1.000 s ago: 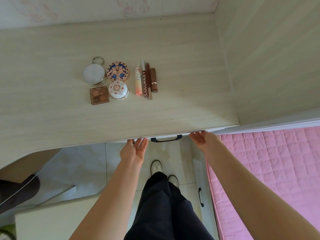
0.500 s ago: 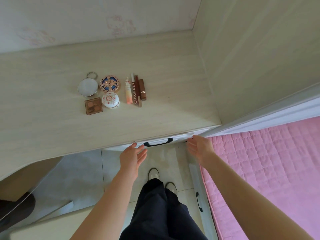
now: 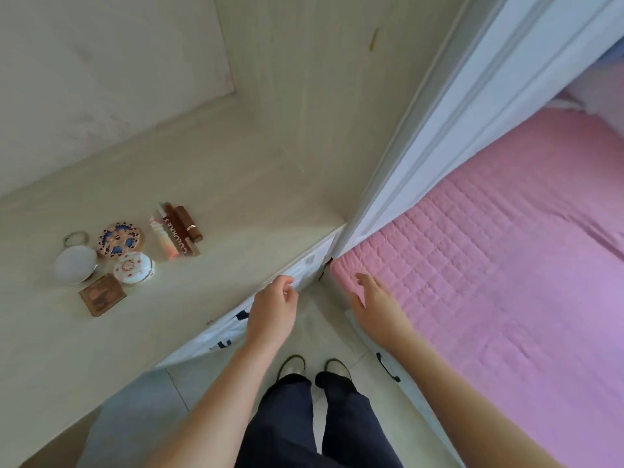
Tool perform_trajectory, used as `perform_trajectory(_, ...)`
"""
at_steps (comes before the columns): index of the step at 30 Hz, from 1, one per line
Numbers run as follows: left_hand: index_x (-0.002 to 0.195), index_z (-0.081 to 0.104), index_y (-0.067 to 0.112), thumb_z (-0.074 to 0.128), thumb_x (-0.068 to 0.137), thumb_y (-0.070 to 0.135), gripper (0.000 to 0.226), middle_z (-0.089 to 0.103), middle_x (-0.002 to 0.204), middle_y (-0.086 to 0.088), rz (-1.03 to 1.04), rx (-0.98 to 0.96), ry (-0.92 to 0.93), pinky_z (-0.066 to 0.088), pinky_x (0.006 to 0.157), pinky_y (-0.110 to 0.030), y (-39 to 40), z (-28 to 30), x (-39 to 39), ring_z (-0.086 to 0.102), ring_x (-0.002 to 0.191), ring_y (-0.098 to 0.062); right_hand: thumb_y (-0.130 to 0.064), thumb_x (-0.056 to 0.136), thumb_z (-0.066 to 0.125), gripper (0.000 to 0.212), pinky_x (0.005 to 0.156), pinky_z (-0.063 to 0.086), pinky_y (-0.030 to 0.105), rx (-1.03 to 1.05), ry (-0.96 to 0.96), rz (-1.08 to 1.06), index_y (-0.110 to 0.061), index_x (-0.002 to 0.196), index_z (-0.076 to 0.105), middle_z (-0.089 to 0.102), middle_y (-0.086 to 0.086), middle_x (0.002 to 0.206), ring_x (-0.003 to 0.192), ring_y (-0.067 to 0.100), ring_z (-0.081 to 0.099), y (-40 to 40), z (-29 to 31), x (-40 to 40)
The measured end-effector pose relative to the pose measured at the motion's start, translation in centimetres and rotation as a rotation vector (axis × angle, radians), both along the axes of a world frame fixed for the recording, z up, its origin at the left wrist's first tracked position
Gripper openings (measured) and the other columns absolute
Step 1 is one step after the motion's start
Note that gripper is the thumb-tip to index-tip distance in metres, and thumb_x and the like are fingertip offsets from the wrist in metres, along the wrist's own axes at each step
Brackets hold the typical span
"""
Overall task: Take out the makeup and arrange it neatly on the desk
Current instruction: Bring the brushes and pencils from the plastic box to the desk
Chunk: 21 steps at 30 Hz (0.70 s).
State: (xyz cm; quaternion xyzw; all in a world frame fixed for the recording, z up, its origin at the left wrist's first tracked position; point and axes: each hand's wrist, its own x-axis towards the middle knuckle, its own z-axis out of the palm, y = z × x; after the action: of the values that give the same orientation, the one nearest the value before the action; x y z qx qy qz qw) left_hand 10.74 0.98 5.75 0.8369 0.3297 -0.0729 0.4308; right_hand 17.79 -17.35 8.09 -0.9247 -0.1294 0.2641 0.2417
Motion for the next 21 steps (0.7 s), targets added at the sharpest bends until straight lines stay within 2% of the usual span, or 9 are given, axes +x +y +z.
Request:
perform_trajectory(4,0.123,0.058,0.019,0.042,0.098,0.023,0.031,0.066,0.111,-0.001,-0.317,0.197,-0.077,0.050,0.080,-0.035,-1.6,1.5,0.7,0.059,0.104,-0.019,-0.031,0.098,0.042,0.045,0.090,0.046,0.037,-0.117,-0.088,-0.141,-0.015,0.140,0.037,0.046,0.004,0.139,0.123,0.024,0.046,-2.0,1.0,-3.4)
perform_trajectory(7,0.122,0.058,0.017,0.041,0.098,0.023,0.030,0.066,0.109,-0.002,-0.514,0.290,-0.159,0.046,0.076,-0.031,-3.7,2.2,0.9,0.056,0.104,-0.019,-0.031,0.098,0.043,0.045,0.093,0.042,0.034,-0.178,-0.162,-0.206,-0.013,0.139,0.039,0.048,0.005,0.137,0.123,0.024,0.045,-4.2,1.8,-5.8)
perform_trajectory(10,0.122,0.057,0.016,0.040,0.099,0.027,0.031,0.065,0.110,0.000,-0.721,0.313,-0.186,0.046,0.078,-0.033,-6.6,2.7,1.1,0.052,0.106,-0.019,-0.030,0.098,0.043,0.044,0.100,0.038,0.033,-0.246,-0.205,-0.254,-0.010,0.138,0.041,0.049,0.006,0.136,0.124,0.025,0.044,-6.8,2.7,-8.3)
perform_trajectory(14,0.127,0.054,0.015,0.041,0.099,0.030,0.034,0.061,0.119,0.000,-0.949,0.304,-0.219,0.044,0.088,-0.033,-11.5,3.2,0.6,0.048,0.113,-0.019,-0.024,0.096,0.045,0.043,0.105,0.036,0.036,-0.288,-0.240,-0.368,-0.006,0.135,0.045,0.051,0.009,0.134,0.125,0.028,0.045,-10.5,3.3,-12.3)
perform_trajectory(17,0.122,0.059,0.012,0.048,0.096,0.027,0.031,0.064,0.115,-0.003,-1.127,0.392,-0.317,0.047,0.090,-0.034,-15.8,3.8,-0.4,0.053,0.109,-0.021,-0.026,0.097,0.044,0.041,0.108,0.032,0.035,-0.333,-0.253,-0.470,-0.006,0.133,0.046,0.052,0.008,0.133,0.126,0.026,0.044,-13.5,3.3,-15.6)
perform_trajectory(21,0.109,0.065,0.010,0.055,0.092,0.025,0.025,0.067,0.102,-0.003,-1.312,0.493,-0.407,0.050,0.080,-0.035,-22.0,4.3,-3.1,0.058,0.098,-0.022,-0.031,0.099,0.036,0.046,0.114,0.023,0.035,-0.382,-0.217,-0.603,-0.008,0.138,0.039,0.046,0.007,0.140,0.134,0.025,0.036,-18.3,2.8,-20.8)
